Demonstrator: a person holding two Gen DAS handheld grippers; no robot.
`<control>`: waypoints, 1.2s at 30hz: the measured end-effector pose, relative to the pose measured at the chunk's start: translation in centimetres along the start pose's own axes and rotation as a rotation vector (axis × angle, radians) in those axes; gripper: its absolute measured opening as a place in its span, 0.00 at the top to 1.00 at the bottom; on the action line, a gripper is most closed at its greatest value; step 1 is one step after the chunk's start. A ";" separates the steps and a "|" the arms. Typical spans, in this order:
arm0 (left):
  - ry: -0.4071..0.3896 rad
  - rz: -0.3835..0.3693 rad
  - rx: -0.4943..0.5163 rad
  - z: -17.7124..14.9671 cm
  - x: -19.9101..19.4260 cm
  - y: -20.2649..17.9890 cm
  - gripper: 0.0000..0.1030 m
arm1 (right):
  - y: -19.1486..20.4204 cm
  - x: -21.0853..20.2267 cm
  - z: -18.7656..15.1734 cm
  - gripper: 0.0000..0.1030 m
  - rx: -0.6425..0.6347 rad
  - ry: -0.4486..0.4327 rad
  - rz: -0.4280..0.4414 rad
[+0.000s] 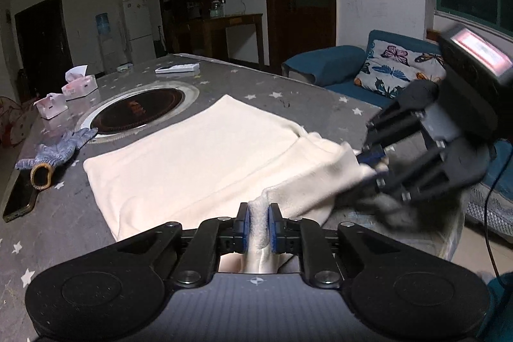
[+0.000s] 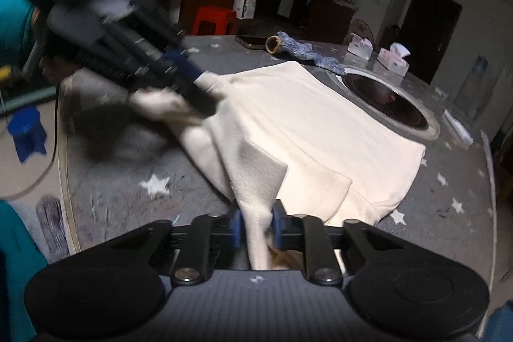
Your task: Fold clothes
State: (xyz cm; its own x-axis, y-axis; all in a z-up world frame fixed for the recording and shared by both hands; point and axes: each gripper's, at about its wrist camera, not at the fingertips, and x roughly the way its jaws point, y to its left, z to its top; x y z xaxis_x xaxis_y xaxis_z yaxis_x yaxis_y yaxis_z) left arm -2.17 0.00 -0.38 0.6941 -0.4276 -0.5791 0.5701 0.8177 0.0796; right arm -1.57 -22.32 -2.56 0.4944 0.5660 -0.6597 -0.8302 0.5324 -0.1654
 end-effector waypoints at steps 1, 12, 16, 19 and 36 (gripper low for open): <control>0.002 0.007 0.010 -0.3 -0.3 -0.2 0.79 | -0.4 -0.1 0.1 0.88 0.022 0.000 0.011; 0.041 0.070 0.165 -3.8 -2.5 -2.6 0.57 | -2.1 -0.8 1.4 0.89 0.132 -0.012 0.044; 0.057 0.095 0.202 -4.4 -2.1 -2.4 0.57 | -2.2 -0.9 1.8 0.89 0.133 -0.018 0.034; 0.058 0.096 0.201 -4.6 -2.0 -1.9 0.72 | -2.0 -0.8 1.9 0.90 0.130 -0.018 0.024; -0.046 0.020 0.059 -3.2 -9.1 -2.5 0.94 | 1.6 -7.2 1.8 0.92 0.088 -0.103 -0.004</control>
State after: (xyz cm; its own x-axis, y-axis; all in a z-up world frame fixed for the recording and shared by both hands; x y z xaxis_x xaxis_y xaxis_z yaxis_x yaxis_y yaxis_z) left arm -11.38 3.07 2.09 0.7244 -0.4296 -0.5391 0.5799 0.8027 0.1394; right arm -5.97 -24.43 3.30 0.5255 0.6230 -0.5794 -0.8043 0.5858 -0.0997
